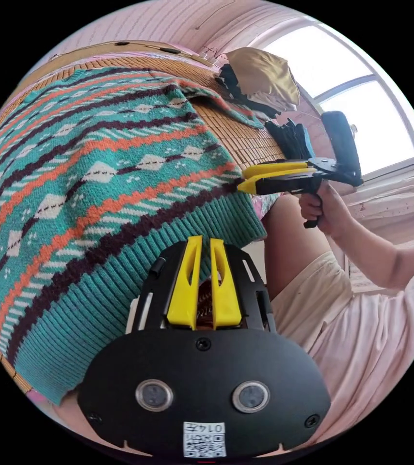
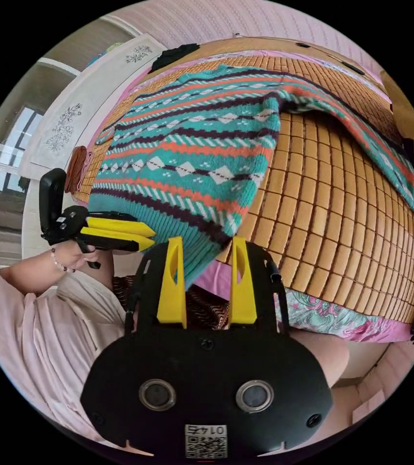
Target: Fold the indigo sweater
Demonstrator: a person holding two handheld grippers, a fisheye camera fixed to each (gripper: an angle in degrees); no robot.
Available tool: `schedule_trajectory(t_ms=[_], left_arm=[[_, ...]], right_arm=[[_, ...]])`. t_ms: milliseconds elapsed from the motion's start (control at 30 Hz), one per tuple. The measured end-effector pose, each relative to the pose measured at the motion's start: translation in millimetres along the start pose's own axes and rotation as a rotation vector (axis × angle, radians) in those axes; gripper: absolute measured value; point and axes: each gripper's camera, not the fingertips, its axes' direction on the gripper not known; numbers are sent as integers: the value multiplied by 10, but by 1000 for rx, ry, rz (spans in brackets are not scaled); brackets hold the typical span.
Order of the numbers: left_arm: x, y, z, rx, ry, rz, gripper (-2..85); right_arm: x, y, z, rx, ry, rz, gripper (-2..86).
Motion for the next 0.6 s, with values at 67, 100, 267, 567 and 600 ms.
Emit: schedule_trajectory(t_ms=[67,100,267,567,600], left_arm=[[5,41,-161,20,34,-2,49],[-14,100,-316,43,2,-17,51],[-399,540,-1103,113,-276,-163,52],[-1373,1125,-1975,119,-502,-541,92],[-1496,1152,-1990,108,-475,-583,99]], right_arm=[[-67,24,-49,10,95,-22,61],[-63,11,-76,-19,99,-46,36],[324,112,-33,-62,13,65,24],[277,165,-33,-68,-32,114,32],[242,165,-12,-68,-28,123,36]])
